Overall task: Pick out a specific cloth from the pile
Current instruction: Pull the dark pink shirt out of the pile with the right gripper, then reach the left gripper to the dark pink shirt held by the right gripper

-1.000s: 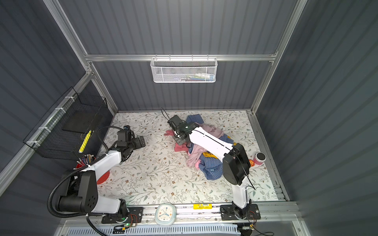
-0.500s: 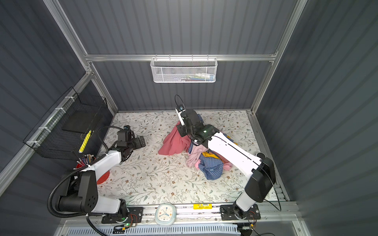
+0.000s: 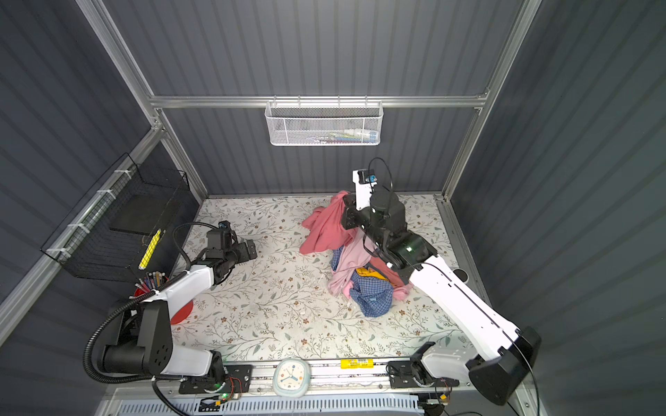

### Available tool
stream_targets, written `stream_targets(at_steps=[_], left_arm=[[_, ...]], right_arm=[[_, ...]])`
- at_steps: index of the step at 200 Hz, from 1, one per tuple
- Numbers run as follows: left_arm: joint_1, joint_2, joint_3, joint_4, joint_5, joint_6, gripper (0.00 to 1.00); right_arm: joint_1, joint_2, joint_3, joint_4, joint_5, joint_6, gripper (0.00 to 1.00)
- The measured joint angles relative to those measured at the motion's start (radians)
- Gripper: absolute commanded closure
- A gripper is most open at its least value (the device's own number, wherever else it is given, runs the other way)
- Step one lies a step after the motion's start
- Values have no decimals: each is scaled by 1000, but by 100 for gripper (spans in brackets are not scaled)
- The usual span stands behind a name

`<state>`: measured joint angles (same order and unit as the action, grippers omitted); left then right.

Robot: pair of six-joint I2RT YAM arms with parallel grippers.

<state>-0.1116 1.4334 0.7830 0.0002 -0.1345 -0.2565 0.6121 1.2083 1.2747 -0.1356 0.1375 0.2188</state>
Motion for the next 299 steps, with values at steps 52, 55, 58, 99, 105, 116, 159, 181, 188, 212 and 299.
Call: stream_targets(at_steps=[52,55,58,99,105,116,159,181,188,212,299], left_arm=[[0,0,0,5,67,1,0],[0,0,0,6,72,1,0],[0,0,0,7,80,2,0],[-33,29,29,15,188,21,0],[-49,34,38,15,203,27,0],[-85,37,57,15,222,36,0],[-198,48,119,24,332,50,0],[-208,55,142,22,428,55,0],[-211,63,159,19,464,58,0],[-252,109,247,-1,574,79,0],[-478,221,470,-200,750,206,1]], right_arm=[[-42,-180,-204,-158,80,133,100],[-48,-185,-209,-177,86,144,100],[-56,-185,-212,-196,90,157,100],[-114,-77,-259,-367,123,272,98],[-115,-51,-275,-383,125,286,98],[-117,-10,-304,-415,126,317,97],[-134,40,-315,-479,140,377,87],[-134,44,-296,-478,139,367,65],[-134,43,-294,-470,135,362,57],[-137,43,-294,-439,119,349,35],[-196,-133,-421,-216,85,341,14]])
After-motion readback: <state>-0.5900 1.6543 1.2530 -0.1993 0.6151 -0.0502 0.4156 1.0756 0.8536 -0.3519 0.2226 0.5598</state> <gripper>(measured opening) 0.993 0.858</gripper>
